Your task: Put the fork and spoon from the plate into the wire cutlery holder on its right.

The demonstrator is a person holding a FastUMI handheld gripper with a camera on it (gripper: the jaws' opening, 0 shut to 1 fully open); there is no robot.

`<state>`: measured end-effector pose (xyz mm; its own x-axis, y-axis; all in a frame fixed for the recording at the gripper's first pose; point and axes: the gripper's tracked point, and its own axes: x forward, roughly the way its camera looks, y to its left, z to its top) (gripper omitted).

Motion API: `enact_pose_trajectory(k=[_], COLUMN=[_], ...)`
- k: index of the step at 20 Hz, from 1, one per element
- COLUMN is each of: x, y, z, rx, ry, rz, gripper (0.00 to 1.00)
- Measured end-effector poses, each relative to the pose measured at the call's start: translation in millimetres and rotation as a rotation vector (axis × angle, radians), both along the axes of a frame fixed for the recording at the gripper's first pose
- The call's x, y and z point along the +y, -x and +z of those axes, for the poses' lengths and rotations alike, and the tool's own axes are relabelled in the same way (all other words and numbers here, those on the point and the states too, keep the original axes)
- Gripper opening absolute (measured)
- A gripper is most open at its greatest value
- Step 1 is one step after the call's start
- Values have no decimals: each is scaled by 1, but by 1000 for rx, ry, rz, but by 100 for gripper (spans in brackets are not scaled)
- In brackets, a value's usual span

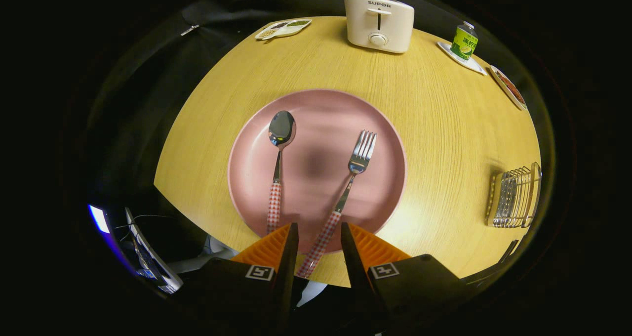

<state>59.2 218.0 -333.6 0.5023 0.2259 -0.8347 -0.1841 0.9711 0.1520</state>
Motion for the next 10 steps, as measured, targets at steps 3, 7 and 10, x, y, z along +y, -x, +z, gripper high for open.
enact_pose_trajectory(k=[3,7,10], x=[0,2,-1], y=[-1,-6,-9], z=[-6,-7,-5], rx=[40,75,77], ry=[25,25,41], rz=[-1,-6,-17], gripper=[32,14,14])
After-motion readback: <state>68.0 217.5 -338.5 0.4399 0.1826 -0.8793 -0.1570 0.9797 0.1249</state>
